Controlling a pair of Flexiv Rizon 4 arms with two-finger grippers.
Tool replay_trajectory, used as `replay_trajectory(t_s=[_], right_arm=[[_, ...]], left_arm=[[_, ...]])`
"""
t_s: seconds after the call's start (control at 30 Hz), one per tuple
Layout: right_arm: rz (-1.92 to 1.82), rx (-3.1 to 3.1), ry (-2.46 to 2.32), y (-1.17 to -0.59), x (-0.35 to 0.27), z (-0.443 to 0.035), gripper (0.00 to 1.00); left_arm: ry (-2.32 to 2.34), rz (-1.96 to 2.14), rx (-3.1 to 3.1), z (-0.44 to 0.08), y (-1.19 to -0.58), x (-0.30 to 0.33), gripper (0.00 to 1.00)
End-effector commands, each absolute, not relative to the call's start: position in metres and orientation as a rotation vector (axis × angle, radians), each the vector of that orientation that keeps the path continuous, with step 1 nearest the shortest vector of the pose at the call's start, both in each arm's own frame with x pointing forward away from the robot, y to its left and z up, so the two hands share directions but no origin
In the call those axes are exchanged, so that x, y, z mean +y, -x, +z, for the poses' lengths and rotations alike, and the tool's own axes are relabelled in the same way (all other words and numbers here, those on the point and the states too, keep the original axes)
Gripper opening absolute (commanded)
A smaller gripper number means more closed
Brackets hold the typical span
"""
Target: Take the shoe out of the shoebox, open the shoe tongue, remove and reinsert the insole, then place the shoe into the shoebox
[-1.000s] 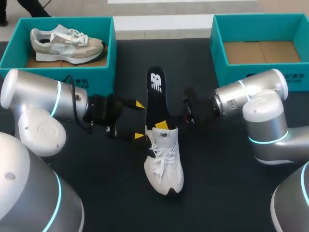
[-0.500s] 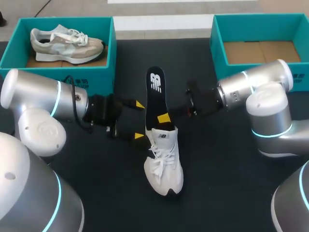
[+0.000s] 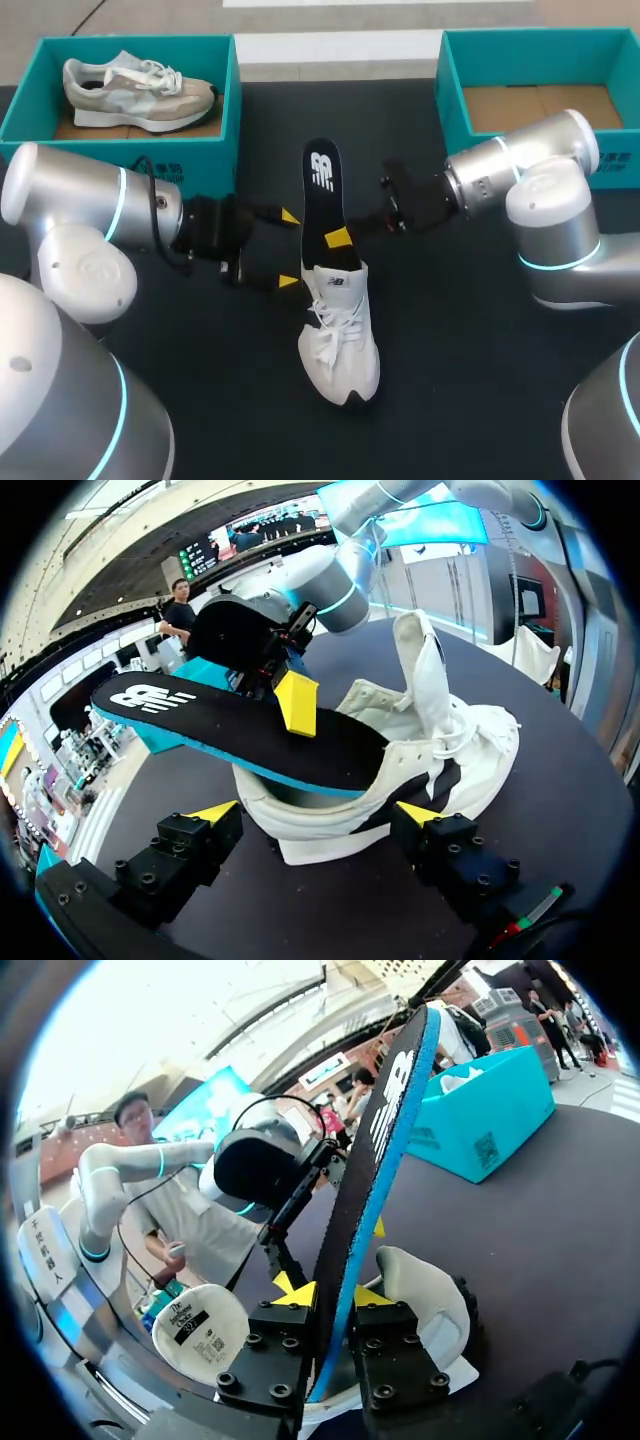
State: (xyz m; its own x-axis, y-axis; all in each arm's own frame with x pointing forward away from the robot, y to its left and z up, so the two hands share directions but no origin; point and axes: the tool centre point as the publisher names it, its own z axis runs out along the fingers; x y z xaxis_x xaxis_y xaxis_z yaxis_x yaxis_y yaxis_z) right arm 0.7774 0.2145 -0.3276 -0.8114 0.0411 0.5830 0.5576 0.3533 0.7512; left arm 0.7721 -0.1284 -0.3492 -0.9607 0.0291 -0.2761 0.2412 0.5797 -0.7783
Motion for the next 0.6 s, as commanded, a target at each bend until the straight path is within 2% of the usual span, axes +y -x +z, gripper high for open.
replay_trajectory(t_s=[0.03,0.6], right_arm=[[-1.417,-2.162,0.533,-0.776,0.219,-0.330,0.00],[-1.298,-2.139,0.625,-0.739,0.221,-0.349,0.00]], left_arm=[[-0.224,-1.319,2.580,-0.349,-0.771,-0.129,1.00],[-0.224,-1.319,2.580,-0.349,-0.771,-0.129,1.00]])
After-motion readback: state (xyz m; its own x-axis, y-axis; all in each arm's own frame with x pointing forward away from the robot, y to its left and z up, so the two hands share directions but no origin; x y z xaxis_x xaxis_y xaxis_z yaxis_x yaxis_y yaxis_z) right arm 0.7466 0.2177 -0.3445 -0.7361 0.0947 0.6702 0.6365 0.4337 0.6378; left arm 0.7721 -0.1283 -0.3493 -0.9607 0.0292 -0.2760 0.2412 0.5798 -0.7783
